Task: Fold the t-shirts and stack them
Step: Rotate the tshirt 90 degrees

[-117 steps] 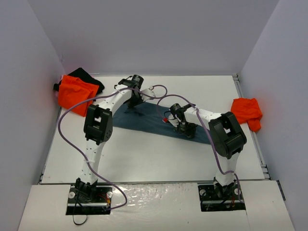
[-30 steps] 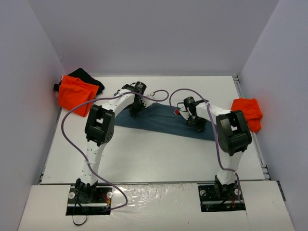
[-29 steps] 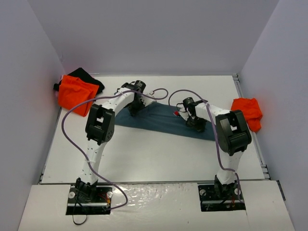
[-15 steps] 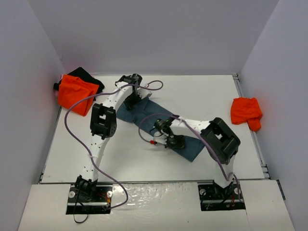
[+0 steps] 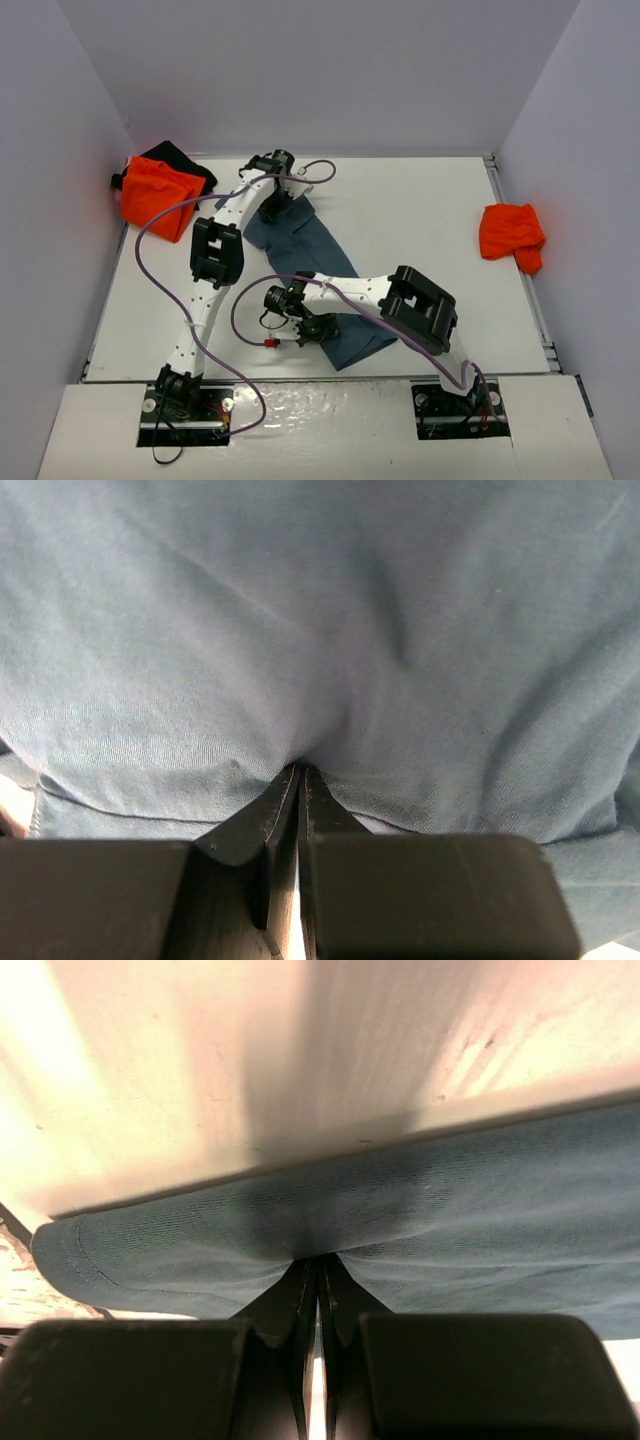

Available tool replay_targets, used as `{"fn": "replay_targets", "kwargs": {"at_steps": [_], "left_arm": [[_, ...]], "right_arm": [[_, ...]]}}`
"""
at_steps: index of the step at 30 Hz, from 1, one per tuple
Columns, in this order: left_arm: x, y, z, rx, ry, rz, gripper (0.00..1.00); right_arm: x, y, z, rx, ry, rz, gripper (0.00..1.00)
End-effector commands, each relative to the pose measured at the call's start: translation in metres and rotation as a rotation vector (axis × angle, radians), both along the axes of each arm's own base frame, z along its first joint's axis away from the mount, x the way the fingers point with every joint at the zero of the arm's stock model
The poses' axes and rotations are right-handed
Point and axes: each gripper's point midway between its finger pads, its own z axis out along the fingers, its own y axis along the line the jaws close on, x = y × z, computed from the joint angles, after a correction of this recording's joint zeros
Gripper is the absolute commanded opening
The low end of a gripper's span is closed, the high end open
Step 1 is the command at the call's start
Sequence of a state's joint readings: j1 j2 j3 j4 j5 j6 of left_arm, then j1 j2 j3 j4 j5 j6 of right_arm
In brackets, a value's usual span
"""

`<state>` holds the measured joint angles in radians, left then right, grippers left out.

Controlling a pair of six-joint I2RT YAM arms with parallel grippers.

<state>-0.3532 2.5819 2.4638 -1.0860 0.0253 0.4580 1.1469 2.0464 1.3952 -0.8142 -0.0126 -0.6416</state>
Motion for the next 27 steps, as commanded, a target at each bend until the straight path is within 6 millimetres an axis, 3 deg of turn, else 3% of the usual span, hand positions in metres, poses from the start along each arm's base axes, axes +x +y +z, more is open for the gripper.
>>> {"fn": "replay_targets", "kwargs": {"at_steps": [1,4,8,12,16,18,21,27], "left_arm": [[0.019,-0.012,0.064,-0.112,-0.166,0.056,0.00],[0.019,-0.018,0.100,-0.140,-0.233,0.047,0.00],[0.009,-0.013,0.136,-0.125,-0.287,0.032,0.00],[-0.014,0.006,0.187,-0.112,-0.369,0.046,0.00],[-0.041,0.031,0.209,-0.070,-0.375,0.064,0.00],[-0.052,0.044,0.200,-0.043,-0.337,0.069,0.00],[-0.065,0.056,0.176,0.017,-0.259,0.055,0.00],[-0.063,0.066,0.121,0.070,-0.147,0.052,0.00]], "right_arm": [[0.008,0.029,-0.020,0.113,-0.028,-0.046,0.00],[0.025,0.030,-0.019,0.109,-0.107,-0.079,0.00],[0.052,0.036,0.012,0.162,-0.239,-0.125,0.00],[0.085,0.033,0.076,0.251,-0.425,-0.168,0.00],[0.122,0.013,0.145,0.351,-0.578,-0.248,0.00],[0.140,-0.002,0.161,0.367,-0.604,-0.297,0.00],[0.152,-0.018,0.160,0.369,-0.586,-0.341,0.00],[0.139,-0.029,0.093,0.248,-0.434,-0.332,0.00]]}}
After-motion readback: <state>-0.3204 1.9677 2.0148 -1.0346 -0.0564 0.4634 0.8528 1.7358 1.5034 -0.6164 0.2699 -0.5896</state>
